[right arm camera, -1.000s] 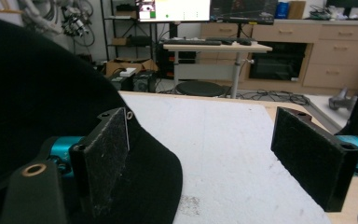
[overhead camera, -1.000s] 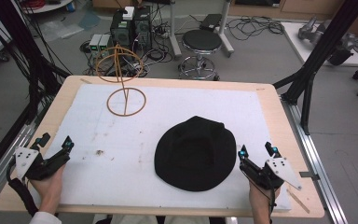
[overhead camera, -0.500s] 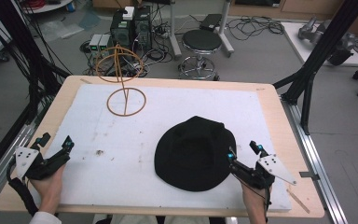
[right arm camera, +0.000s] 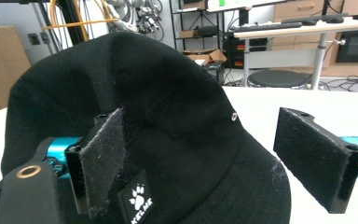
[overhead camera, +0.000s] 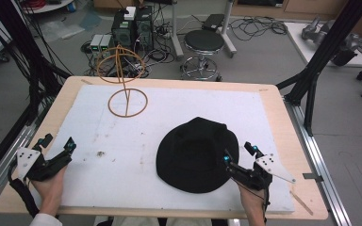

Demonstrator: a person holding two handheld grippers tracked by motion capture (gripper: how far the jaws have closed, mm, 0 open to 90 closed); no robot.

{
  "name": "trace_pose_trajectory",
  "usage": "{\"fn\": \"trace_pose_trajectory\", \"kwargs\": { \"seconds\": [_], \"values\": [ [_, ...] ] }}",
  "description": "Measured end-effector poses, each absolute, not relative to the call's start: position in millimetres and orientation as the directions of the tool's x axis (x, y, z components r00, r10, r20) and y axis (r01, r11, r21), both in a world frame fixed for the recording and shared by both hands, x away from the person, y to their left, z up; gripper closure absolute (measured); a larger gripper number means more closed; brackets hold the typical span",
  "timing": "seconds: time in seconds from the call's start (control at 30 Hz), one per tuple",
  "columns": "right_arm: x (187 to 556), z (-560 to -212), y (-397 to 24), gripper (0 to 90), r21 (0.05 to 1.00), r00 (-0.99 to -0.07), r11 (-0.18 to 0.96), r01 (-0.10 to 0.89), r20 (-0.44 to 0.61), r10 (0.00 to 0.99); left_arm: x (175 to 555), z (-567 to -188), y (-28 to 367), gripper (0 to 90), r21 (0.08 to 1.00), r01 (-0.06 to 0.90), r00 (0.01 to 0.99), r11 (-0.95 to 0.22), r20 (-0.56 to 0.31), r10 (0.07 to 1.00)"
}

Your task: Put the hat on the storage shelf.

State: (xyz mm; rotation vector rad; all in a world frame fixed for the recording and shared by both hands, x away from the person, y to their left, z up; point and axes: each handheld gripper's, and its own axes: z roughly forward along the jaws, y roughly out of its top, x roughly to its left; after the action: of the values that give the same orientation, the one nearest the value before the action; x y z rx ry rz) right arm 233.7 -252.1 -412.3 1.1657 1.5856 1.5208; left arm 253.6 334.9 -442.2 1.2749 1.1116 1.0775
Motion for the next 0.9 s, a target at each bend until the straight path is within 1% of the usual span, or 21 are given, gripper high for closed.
{"fn": "trace_pose_trajectory", "kwargs": {
  "seconds": [0.37,0.9],
  "values": [
    [235,-412,-243,16.5,0.984,-0.445,-0.033,0.175,0.109,0.889,254,-443,336,25.1,1.0,0.02,0.151,0.014,-0.017,0.988],
    [252,-419,-219,16.5,0.973,-0.509,0.036,0.226,0.086,0.857,254,-443,335,25.1,1.0,0.016,0.153,0.014,-0.017,0.988]
  ]
}}
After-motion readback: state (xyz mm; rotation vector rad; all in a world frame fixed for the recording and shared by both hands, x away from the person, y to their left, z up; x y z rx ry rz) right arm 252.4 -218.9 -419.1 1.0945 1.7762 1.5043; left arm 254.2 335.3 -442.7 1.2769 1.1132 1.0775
